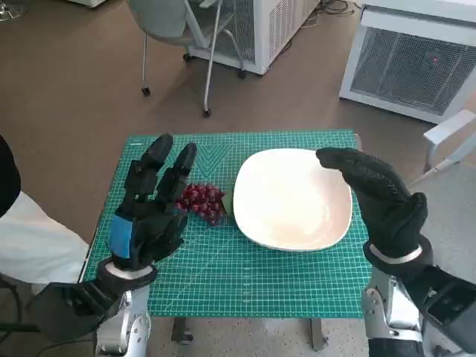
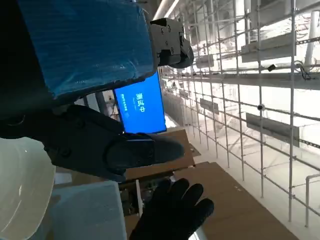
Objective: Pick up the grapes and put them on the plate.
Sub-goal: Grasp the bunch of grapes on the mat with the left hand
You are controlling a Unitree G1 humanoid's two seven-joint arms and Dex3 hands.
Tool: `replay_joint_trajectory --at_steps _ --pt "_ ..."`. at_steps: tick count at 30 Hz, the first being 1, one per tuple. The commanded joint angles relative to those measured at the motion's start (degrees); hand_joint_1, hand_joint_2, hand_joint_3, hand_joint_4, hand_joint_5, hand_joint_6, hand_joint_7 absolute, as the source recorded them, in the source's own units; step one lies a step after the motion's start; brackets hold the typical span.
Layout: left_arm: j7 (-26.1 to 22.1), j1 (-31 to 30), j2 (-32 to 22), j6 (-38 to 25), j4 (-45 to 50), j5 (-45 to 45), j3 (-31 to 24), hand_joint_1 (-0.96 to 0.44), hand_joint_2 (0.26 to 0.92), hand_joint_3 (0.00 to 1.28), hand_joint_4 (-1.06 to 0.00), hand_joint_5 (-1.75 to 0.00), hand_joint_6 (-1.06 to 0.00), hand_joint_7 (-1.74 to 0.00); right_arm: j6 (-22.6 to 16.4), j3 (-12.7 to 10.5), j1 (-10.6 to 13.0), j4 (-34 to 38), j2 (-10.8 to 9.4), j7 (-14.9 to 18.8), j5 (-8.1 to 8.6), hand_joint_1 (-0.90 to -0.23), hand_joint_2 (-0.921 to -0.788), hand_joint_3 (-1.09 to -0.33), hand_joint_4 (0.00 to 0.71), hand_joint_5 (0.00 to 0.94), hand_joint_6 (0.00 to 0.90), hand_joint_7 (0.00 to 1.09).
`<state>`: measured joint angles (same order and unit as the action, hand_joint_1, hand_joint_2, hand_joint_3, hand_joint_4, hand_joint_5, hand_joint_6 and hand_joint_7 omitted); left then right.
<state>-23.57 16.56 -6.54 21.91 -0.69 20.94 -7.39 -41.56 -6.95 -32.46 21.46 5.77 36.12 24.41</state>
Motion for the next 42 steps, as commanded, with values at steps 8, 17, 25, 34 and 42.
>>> replay_joint_trajectory --at_steps 8,17,25,34,42 --pt "-0.85 -0.31 -0.38 0.00 0.91 0.61 -0.14 -0.49 0.921 0.32 -0.20 -0.01 0.00 -0.40 1.12 0.10 1.69 -0.34 0.31 0.30 -0.12 -0.697 -0.921 -0.636 0.272 0.001 0.251 0.11" --pt "-0.96 0.10 -0.35 -0.44 0.91 0.81 -0.19 -0.49 0.921 0.33 -0.20 -0.01 0.00 -0.40 1.52 0.02 1.53 -0.38 0.42 0.33 -0.04 -0.701 -0.921 -0.636 0.272 0.001 0.252 0.10" --pt "-1.03 0.38 -0.60 -1.09 1.05 1.09 -0.24 -0.49 0.921 0.33 -0.19 -0.01 0.00 -0.40 1.36 -0.04 1.34 0.05 0.45 0.41 -0.01 -0.696 -0.921 -0.640 0.273 0.001 0.252 0.10" --pt "-0.95 0.94 -0.94 -1.10 0.68 0.74 -0.50 -0.49 0.921 0.33 -0.19 -0.01 0.00 -0.40 1.24 -0.13 1.06 0.36 0.41 0.24 -0.15 -0.690 -0.921 -0.646 0.272 0.000 0.249 0.09" --pt "-0.66 1.28 -1.04 -1.24 0.67 0.40 -0.44 -0.49 0.921 0.33 -0.19 -0.01 0.00 -0.40 1.12 -0.27 0.79 0.62 0.34 0.11 -0.17 -0.685 -0.921 -0.648 0.271 0.000 0.249 0.09"
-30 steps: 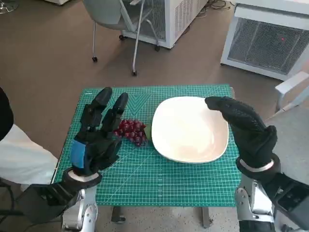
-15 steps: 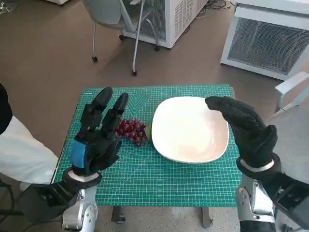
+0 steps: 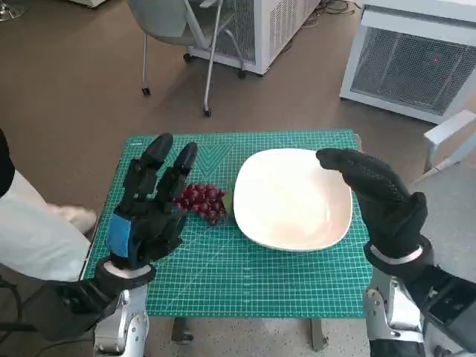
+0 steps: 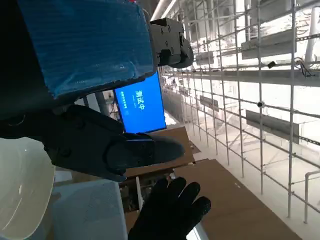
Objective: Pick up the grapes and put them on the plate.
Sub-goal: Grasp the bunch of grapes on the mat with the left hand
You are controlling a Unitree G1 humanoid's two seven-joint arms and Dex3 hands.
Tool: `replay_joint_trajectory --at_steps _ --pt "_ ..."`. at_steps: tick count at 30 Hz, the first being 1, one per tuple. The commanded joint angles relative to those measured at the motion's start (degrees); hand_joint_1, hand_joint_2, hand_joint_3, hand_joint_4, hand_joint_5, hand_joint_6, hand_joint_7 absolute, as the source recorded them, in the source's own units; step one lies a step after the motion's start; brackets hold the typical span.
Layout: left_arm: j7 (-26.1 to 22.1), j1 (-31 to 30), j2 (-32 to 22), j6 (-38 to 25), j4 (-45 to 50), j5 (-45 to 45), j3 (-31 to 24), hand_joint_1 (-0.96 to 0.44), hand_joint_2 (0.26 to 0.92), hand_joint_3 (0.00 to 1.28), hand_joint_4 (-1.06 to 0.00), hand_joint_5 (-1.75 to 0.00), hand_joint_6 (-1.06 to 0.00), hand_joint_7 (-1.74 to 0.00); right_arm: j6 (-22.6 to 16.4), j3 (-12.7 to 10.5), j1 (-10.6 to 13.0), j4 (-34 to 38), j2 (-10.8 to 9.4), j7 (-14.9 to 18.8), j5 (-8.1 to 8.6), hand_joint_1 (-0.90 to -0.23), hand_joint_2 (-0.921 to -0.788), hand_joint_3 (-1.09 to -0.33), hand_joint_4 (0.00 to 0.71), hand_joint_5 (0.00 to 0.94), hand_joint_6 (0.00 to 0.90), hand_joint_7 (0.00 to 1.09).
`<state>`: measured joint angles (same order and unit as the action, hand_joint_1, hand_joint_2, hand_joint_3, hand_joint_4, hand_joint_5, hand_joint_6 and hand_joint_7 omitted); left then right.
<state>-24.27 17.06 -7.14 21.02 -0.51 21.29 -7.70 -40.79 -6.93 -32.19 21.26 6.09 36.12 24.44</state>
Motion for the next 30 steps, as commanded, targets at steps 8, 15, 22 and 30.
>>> replay_joint_trajectory --at_steps 8,15,22,30 --pt "0.67 1.24 -1.63 -0.58 0.87 -1.67 -0.32 -0.51 0.921 0.33 -0.19 -0.01 0.00 -0.40 0.33 -0.46 0.63 0.71 -0.02 0.05 -0.09 -0.680 -0.921 -0.648 0.270 0.000 0.250 0.09" --pt "6.59 1.38 -11.98 -1.74 5.09 -23.32 -1.43 -0.57 0.921 0.23 -0.13 0.00 0.00 -0.32 0.34 -0.46 0.63 0.57 -0.15 -0.27 -0.29 -0.678 -0.921 -0.648 0.271 0.000 0.252 0.09" --pt "9.80 1.57 -20.14 -10.47 14.00 -45.80 -1.00 -0.65 0.881 0.06 -0.03 0.00 -0.01 -0.12 0.46 -0.47 0.42 0.53 -0.19 -0.77 -0.63 -0.677 -0.921 -0.649 0.275 0.002 0.253 0.09" --pt "5.20 3.64 -23.33 -18.66 17.15 -51.13 1.52 -0.65 0.793 0.00 -0.05 -0.02 -0.07 -0.12 0.55 -0.50 0.08 0.76 -0.18 -1.10 -0.84 -0.676 -0.921 -0.649 0.277 0.003 0.254 0.08"
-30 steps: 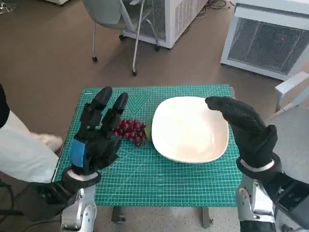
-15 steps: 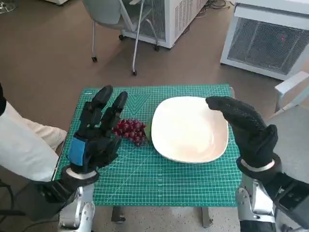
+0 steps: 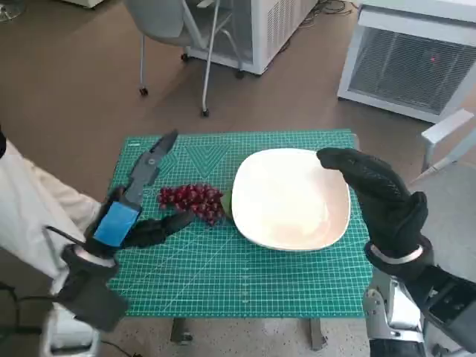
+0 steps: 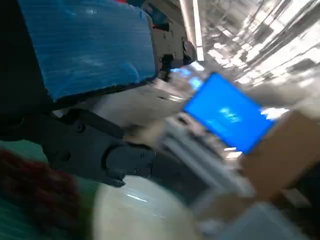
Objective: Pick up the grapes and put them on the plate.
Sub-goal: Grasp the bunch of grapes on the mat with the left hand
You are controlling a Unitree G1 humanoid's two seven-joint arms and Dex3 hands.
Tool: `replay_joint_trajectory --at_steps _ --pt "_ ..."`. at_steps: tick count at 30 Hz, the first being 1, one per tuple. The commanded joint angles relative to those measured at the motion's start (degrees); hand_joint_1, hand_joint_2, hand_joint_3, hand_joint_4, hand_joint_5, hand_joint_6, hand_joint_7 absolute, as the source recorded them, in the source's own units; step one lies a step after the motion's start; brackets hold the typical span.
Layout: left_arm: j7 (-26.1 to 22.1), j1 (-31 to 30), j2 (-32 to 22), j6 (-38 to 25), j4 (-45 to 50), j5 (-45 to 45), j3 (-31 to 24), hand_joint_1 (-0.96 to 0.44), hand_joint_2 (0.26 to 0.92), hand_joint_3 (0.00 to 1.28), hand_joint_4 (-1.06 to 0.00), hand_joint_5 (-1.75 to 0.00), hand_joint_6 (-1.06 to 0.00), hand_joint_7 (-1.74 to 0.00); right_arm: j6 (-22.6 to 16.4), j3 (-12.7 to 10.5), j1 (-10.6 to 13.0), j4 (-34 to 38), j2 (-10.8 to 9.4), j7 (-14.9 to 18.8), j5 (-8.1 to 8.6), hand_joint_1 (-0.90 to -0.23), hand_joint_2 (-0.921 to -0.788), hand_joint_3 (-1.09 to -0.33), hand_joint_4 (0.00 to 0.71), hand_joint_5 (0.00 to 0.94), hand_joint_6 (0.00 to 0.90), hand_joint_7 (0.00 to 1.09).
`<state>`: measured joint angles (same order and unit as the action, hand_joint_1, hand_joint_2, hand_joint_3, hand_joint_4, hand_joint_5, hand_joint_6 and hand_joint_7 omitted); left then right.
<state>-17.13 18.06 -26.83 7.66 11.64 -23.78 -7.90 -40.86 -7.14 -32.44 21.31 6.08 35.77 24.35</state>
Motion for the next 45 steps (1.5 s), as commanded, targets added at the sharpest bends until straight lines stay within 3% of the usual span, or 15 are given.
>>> replay_joint_trajectory --at_steps 1,18,45 --pt "-2.37 2.96 -3.89 -6.26 5.04 -6.66 2.27 -0.64 0.785 0.00 -0.05 -0.02 -0.08 -0.12 0.66 -0.27 0.29 0.69 -0.16 -0.82 -0.77 -0.676 -0.921 -0.650 0.277 0.003 0.254 0.08" --pt "-4.20 8.78 -5.76 -13.44 -3.76 -12.76 10.71 -0.53 0.732 0.00 -0.09 0.00 -0.21 -0.04 0.69 -0.29 -0.41 1.02 -0.27 -0.86 -0.56 -0.681 -0.921 -0.651 0.279 0.002 0.254 0.08" --pt "-9.15 20.06 -4.20 -20.61 -24.42 -14.94 22.46 -0.48 0.742 0.00 -0.04 0.00 -0.20 0.00 0.15 -0.96 -0.64 2.38 -0.01 0.66 0.63 -0.663 -0.921 -0.648 0.280 0.001 0.257 0.08"
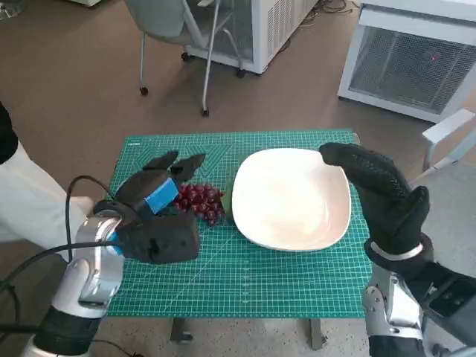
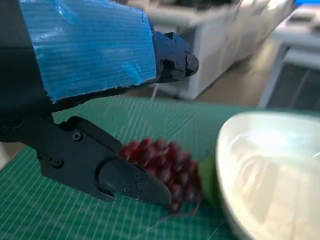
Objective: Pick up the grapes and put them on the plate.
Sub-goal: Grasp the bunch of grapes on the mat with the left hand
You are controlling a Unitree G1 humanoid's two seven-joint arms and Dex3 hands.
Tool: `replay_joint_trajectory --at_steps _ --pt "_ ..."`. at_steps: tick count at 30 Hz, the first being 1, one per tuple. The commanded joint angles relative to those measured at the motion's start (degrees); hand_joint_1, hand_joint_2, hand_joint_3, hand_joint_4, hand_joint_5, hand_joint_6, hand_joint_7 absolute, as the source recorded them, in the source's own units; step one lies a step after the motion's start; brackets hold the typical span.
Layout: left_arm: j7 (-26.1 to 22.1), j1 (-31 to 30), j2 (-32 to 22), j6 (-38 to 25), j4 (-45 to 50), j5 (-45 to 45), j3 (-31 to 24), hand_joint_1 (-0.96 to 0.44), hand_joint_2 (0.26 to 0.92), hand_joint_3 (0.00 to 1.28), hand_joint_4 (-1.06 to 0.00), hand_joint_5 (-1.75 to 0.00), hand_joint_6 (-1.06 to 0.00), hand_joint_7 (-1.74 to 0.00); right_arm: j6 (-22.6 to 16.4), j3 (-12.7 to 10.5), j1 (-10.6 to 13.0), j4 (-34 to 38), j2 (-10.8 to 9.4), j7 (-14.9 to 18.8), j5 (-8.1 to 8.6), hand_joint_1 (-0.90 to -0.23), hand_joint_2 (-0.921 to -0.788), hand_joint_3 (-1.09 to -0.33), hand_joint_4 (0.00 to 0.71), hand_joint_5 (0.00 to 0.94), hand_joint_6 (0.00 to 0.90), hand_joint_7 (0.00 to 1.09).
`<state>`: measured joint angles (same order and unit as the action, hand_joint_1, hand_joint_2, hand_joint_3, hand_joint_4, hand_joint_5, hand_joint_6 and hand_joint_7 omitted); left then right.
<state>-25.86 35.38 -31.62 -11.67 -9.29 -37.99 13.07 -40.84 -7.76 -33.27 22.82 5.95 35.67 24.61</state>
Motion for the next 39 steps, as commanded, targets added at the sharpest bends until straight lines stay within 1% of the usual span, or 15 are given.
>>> replay_joint_trajectory --at_steps 1,6,16,24,30,39 --pt "-0.26 3.29 0.79 -1.45 -4.66 -0.73 1.85 -0.47 0.743 0.00 -0.04 0.00 -0.20 0.00 0.12 -0.40 0.21 0.92 0.15 0.87 0.43 -0.664 -0.921 -0.647 0.280 0.001 0.257 0.08" --pt "1.18 6.15 2.10 -1.42 -11.21 -0.61 3.57 -0.46 0.745 0.00 -0.03 0.00 -0.19 0.00 0.06 -0.75 0.15 1.35 0.32 1.36 0.62 -0.666 -0.921 -0.646 0.281 0.001 0.258 0.08" --pt "3.85 12.01 5.43 0.96 -26.59 -0.20 7.34 -0.43 0.745 0.00 -0.01 0.00 -0.18 0.00 -0.16 -1.12 0.06 1.87 0.27 2.07 0.83 -0.666 -0.921 -0.645 0.282 0.001 0.260 0.07" --pt "5.80 15.79 7.36 3.48 -36.19 -0.16 9.76 -0.42 0.745 0.00 -0.01 0.00 -0.17 0.00 -0.39 -1.25 0.06 1.83 0.31 2.00 0.47 -0.663 -0.921 -0.647 0.283 0.001 0.262 0.07" --pt "8.60 18.04 8.75 6.34 -42.26 -0.15 11.05 -0.42 0.744 0.00 -0.01 0.00 -0.17 0.00 -0.48 -1.30 0.06 1.96 0.44 1.97 0.34 -0.664 -0.921 -0.648 0.282 0.001 0.262 0.07" --pt "13.70 20.78 10.84 10.18 -50.14 -0.91 13.57 -0.39 0.738 0.00 -0.05 -0.01 -0.18 -0.01 -0.78 -1.32 -0.22 2.71 0.60 2.12 0.22 -0.667 -0.921 -0.648 0.282 0.001 0.263 0.07"
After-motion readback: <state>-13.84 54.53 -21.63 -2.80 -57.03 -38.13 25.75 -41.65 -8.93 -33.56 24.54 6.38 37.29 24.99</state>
